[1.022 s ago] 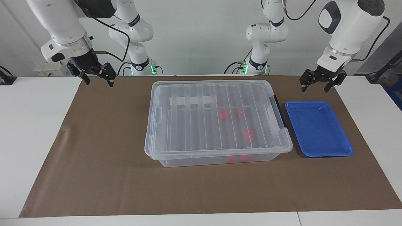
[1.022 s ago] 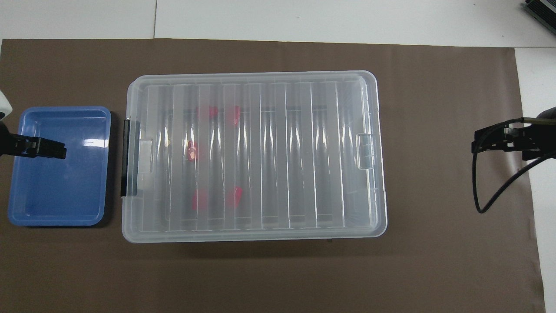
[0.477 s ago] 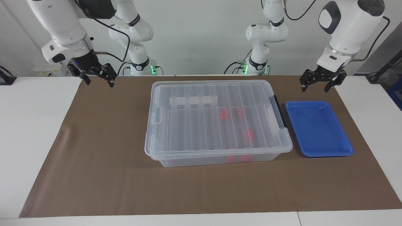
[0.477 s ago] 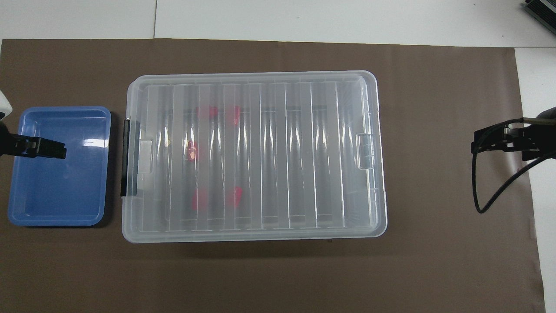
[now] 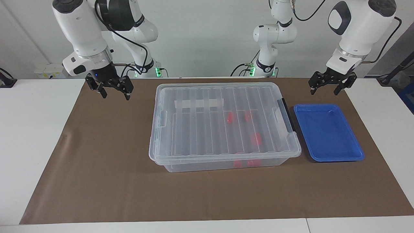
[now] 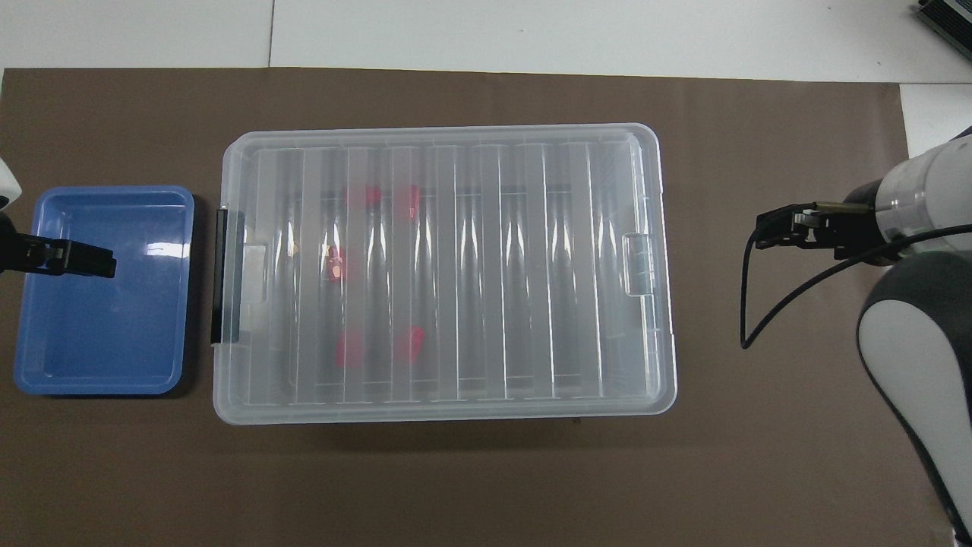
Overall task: Place red block in blue tray from box
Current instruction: 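Push the clear lid away from the left gripper with the right gripper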
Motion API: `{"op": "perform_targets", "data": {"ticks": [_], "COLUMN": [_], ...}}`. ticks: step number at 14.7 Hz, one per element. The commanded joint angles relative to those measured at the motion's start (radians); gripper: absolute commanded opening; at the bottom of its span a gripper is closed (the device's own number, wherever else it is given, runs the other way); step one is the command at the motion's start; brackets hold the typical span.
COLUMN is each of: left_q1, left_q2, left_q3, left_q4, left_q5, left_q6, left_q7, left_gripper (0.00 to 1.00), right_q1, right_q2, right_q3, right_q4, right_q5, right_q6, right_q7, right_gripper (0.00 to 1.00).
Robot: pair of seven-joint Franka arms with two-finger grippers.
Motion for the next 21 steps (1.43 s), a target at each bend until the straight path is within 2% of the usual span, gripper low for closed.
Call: {"op": "perform_targets", "data": {"ticks": [1, 7, 9, 11, 13, 15, 21], "left_q1": [-0.003, -0.002, -0.002, -0.002, -0.002, -0.002, -0.003], "left_q2": [-0.012, -0.012, -0.012, -0.012, -0.012, -0.012, -0.012], "left_q3": [0.006, 0.006, 0.006, 0.006, 0.006, 0.006, 0.006], "left_q4": [-0.004, -0.004, -0.004, -0.004, -0.004, -0.004, -0.004], "left_q5": [-0.013, -0.013, -0.013, -0.013, -0.013, -0.013, -0.013], "left_q6": [-0.015, -0.015, -0.015, -0.015, -0.015, -0.015, -0.015], "left_q7": [0.01, 0.01, 0.011, 0.01, 0.01, 0.011, 0.01], "left_gripper": [1.0, 1.0, 1.0, 1.0, 1.0, 1.0, 1.0], "right_q1": [0.037, 0.118, 0.121, 0.133, 0.147, 0.146, 0.143], "right_q2": [0.019, 0.09, 0.116, 0.142, 0.144, 0.13, 0.11], "right_q3": [0.002, 0.006, 0.006, 0.006, 0.006, 0.006, 0.006], "right_q4": [-0.028, -0.031, -0.031, -0.031, -0.048, -0.089, -0.123], "right_q5": [-0.005, -0.004, -0.005, -0.004, -0.004, -0.004, -0.004], "right_q6": [0.063, 0.162, 0.191, 0.219, 0.218, 0.207, 0.202], "right_q7": [0.061, 0.087, 0.079, 0.088, 0.096, 0.096, 0.085], "right_gripper": [0.94, 0.93, 0.88, 0.88, 0.83, 0.73, 0.73]}}
